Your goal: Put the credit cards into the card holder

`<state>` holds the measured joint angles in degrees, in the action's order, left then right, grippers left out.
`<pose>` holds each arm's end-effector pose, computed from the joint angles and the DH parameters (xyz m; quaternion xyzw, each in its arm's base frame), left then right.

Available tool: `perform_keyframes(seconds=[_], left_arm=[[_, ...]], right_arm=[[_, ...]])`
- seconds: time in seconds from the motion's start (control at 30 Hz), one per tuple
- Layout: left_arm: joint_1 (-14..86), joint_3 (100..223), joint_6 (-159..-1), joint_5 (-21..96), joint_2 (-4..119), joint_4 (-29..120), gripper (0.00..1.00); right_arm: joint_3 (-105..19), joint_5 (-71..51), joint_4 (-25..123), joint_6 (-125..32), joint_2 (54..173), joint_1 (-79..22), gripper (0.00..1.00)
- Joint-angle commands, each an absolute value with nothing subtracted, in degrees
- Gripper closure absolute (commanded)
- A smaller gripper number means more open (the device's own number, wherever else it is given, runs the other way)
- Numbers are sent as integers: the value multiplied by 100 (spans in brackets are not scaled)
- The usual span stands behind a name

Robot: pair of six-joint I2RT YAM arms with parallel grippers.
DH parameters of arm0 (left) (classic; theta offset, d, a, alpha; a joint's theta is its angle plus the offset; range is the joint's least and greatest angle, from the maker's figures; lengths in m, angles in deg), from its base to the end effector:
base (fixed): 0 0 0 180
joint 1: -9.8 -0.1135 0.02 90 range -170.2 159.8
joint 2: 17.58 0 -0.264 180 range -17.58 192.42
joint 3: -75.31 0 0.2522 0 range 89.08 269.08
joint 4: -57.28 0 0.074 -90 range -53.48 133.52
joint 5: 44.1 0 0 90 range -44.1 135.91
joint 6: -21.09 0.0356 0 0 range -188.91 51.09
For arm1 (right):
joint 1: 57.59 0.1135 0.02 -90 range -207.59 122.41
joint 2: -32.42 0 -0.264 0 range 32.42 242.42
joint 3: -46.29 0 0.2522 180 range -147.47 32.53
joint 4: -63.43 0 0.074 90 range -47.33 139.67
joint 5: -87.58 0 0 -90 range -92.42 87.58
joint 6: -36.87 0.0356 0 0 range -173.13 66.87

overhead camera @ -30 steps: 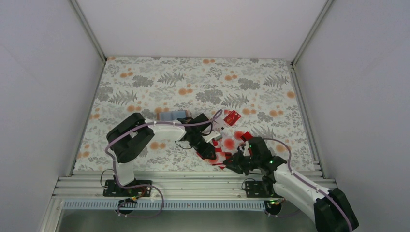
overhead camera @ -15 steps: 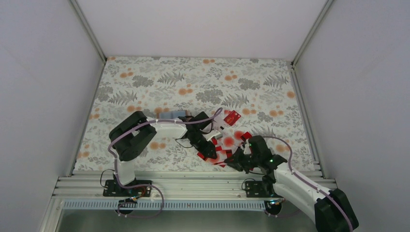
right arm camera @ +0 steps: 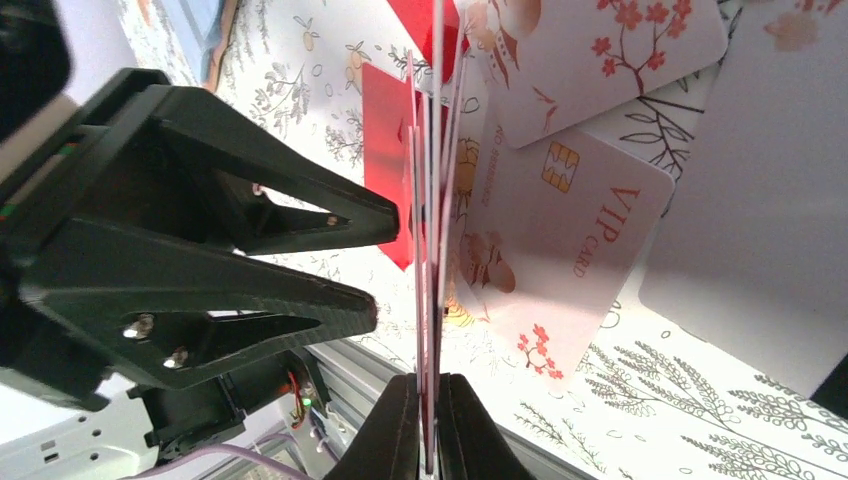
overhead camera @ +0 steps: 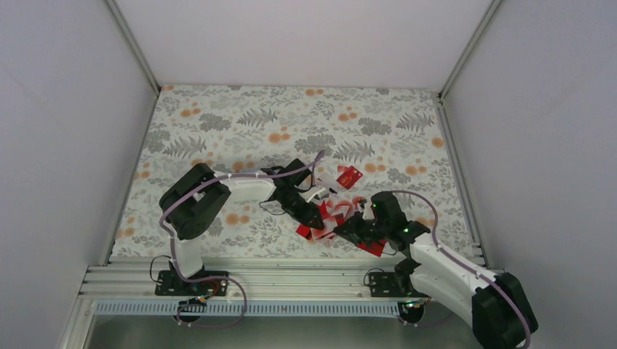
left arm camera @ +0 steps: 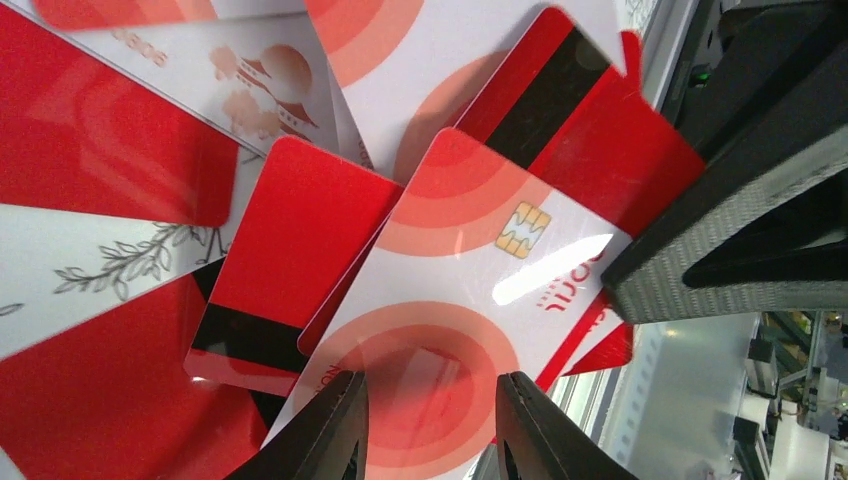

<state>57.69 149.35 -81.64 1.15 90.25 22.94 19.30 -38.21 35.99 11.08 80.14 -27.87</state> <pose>0.2144 -0.2745 0.1324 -0.3431 -0.8437 0.4112 0.0372 0.1172 0.0909 0.1429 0.1588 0.8815 0.4442 0.0220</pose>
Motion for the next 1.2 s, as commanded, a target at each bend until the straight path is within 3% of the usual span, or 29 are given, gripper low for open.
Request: perform_keyframes(seconds=[0.0,0.23,0.6,0.97,1.17], left_arm=[[5639,15123,-8242,-87,8755,2350,67],[5412,15427,-8002,672,8168,1798,64],[5556,14326,-7391,2757,6287,2215,42],[5951,13999,-7181,3555,5772,2507,42],[6138,13967,-7224,3695,5921,2738,48]], right_arm=[[1527,-3728,3503,759,8475,-2776,96],[751,-3629,2837,495,9228,-2776,96],[-692,-3715,1975,449,10592,-2767,96],[-1781,-3773,1399,643,11506,-2761,96],[-2284,-3755,1157,924,11864,-2750,96]])
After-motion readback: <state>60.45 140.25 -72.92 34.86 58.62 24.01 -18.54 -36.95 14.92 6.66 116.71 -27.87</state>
